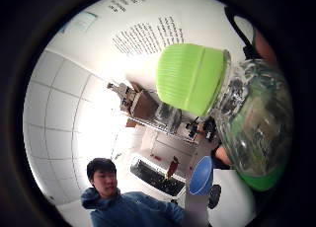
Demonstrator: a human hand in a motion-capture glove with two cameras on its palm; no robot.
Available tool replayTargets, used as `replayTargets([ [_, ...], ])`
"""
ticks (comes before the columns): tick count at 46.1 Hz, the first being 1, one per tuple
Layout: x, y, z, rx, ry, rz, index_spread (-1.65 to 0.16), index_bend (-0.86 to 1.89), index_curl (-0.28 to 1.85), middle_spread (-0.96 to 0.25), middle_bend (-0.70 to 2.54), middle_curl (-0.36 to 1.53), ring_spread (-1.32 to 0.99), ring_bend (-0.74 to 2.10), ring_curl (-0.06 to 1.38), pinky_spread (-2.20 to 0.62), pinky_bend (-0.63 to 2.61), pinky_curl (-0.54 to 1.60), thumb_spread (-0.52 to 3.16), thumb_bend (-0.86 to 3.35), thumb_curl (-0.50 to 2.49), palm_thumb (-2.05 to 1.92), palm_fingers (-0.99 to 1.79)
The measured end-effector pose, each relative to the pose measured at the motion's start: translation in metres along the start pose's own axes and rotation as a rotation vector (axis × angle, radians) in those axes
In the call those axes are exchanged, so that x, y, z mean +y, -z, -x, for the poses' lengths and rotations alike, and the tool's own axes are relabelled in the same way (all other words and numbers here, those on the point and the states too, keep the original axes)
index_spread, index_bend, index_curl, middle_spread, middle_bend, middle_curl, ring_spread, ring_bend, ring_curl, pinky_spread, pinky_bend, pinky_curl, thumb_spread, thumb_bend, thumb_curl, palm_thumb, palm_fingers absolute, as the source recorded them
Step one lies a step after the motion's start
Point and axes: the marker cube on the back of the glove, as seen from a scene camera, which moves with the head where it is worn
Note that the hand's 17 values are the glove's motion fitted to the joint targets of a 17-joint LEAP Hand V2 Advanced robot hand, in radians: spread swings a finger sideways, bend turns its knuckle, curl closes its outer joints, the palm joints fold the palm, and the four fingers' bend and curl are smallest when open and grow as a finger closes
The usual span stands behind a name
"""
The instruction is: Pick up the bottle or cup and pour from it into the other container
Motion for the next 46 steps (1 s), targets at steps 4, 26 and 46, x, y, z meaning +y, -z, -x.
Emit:
replayTargets([
  [4, 0.002, -0.006, 0.010, 0.015, 0.018, 0.051, -0.13, 0.14, 0.32, -0.04, 0.40, 0.44, -0.12, 0.57, 0.39, -0.02, 0.38, 0.34, 0.29, -0.03, 0.60, 1.10, 1.07],
  [26, 0.000, -0.047, 0.106, 0.469, 0.238, 0.406, -0.12, 0.13, 0.34, -0.06, 0.36, 0.49, -0.14, 0.54, 0.43, -0.06, 0.36, 0.37, 0.18, -0.04, 0.66, 1.09, 1.10],
  [46, 0.011, -0.099, 0.151, 1.073, 0.369, 0.786, -0.11, 0.13, 0.35, -0.06, 0.34, 0.51, -0.14, 0.52, 0.46, -0.08, 0.36, 0.37, 0.16, -0.04, 0.68, 1.07, 1.12],
])
